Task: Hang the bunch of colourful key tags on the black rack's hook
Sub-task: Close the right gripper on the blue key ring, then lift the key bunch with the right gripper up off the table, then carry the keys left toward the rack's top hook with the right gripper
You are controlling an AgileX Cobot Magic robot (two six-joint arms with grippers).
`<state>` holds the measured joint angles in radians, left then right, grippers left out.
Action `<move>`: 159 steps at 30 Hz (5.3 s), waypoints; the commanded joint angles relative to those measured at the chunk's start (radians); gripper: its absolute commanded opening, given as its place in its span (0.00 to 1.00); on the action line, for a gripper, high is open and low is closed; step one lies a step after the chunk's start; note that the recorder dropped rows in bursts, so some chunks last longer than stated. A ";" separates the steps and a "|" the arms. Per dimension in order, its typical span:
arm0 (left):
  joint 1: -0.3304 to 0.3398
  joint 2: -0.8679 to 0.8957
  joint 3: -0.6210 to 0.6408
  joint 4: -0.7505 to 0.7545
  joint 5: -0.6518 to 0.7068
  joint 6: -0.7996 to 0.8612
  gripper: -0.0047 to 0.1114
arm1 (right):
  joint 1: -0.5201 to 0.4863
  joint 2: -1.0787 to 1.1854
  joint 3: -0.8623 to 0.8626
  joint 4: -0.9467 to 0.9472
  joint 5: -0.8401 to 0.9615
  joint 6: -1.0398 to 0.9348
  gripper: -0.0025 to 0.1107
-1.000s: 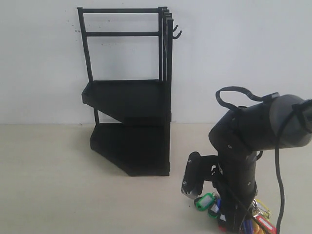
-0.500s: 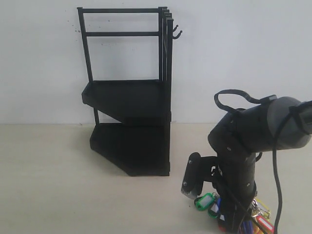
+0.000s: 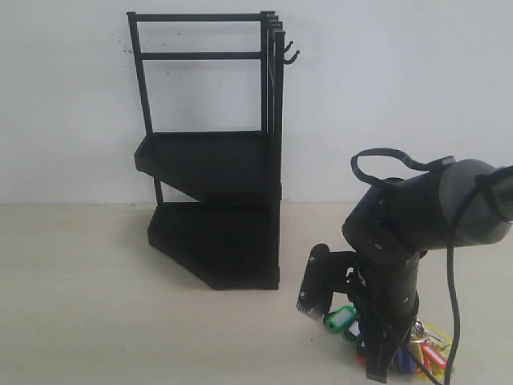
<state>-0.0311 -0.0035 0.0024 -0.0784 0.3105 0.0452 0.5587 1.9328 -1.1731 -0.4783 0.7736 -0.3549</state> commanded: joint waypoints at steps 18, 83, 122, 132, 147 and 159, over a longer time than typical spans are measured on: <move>0.003 0.004 -0.002 -0.002 -0.003 0.000 0.08 | 0.000 0.022 -0.002 -0.010 -0.026 0.016 0.41; 0.003 0.004 -0.002 -0.002 -0.003 0.000 0.08 | -0.278 -0.662 -0.003 0.320 -0.305 0.713 0.02; 0.003 0.004 -0.002 -0.002 -0.003 0.000 0.08 | -0.227 -0.927 0.292 0.820 -0.595 0.241 0.02; 0.003 0.004 -0.002 -0.002 -0.003 0.000 0.08 | -0.191 -0.770 0.252 0.909 -0.877 0.165 0.02; 0.003 0.004 -0.002 -0.002 -0.003 0.000 0.08 | -0.189 -0.345 -0.108 0.887 -0.860 -0.125 0.02; 0.003 0.004 -0.002 -0.002 -0.003 0.000 0.08 | -0.144 -0.210 -0.366 0.860 -0.616 -0.122 0.02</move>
<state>-0.0311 -0.0035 0.0024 -0.0784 0.3105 0.0452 0.3871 1.7211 -1.4988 0.4084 0.1589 -0.4710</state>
